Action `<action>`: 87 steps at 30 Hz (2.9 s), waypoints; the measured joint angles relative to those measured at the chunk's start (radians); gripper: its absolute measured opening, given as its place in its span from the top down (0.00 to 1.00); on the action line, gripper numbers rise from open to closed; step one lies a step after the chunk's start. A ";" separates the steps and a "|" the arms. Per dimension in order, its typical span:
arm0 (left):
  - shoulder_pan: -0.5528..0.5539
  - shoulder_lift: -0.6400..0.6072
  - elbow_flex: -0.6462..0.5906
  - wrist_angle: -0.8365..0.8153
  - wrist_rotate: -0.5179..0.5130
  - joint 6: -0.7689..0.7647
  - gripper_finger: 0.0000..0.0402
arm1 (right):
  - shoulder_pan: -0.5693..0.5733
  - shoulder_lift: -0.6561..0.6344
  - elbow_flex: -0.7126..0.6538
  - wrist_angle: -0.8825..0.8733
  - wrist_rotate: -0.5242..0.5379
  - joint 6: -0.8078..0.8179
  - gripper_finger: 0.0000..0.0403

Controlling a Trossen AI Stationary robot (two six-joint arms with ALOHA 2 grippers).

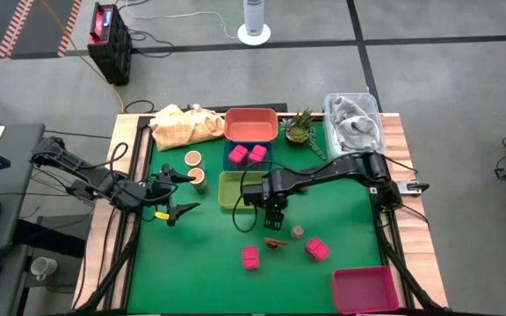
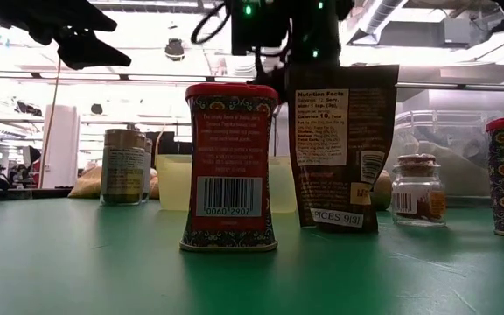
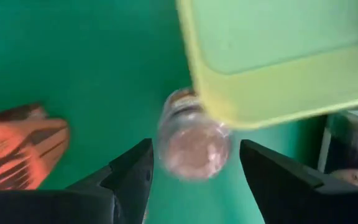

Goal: Sort spices by type
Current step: Put the brown seasoning bottle into the orange bin

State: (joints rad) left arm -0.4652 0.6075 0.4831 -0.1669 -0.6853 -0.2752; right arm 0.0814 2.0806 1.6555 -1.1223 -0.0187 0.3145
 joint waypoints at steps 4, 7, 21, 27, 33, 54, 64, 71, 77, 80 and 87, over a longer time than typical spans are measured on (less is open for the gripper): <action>0.000 0.000 0.000 0.000 0.000 0.001 0.03 | -0.006 0.006 -0.043 0.090 -0.003 -0.006 0.31; 0.000 0.000 0.000 0.000 -0.001 0.003 0.03 | -0.010 0.004 -0.066 0.107 -0.006 -0.006 0.32; 0.000 0.000 0.000 -0.008 -0.002 0.012 0.03 | -0.031 0.006 -0.086 0.067 -0.005 -0.009 0.49; 0.000 0.000 0.000 -0.003 -0.002 0.003 0.03 | -0.034 -0.024 -0.089 -0.075 -0.006 -0.034 0.48; 0.000 0.001 0.000 0.016 -0.004 0.001 0.03 | -0.102 -0.164 -0.026 -0.142 0.000 -0.055 0.48; 0.000 0.073 -0.029 0.141 -0.039 -0.070 0.03 | -0.547 0.173 0.628 -0.110 0.136 -0.526 0.48; -0.001 0.074 -0.030 0.117 -0.038 -0.111 0.03 | -0.643 0.312 0.687 -0.117 0.071 -0.549 0.48; -0.002 0.083 -0.030 0.108 -0.038 -0.118 0.03 | -0.640 0.316 0.680 -0.089 0.063 -0.583 0.48; -0.002 0.087 -0.030 0.113 -0.037 -0.122 0.03 | -0.654 0.324 0.680 -0.088 0.017 -0.579 0.46; -0.002 0.092 -0.030 0.111 -0.037 -0.129 0.03 | -0.661 0.337 0.677 -0.115 0.007 -0.575 0.43; -0.001 0.106 -0.030 0.114 -0.037 -0.127 0.03 | -0.664 0.381 0.678 -0.134 -0.040 -0.585 0.33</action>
State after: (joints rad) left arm -0.4660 0.7133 0.4530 -0.0524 -0.7227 -0.4019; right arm -0.5830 2.4620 2.3333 -1.2563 -0.0588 -0.2704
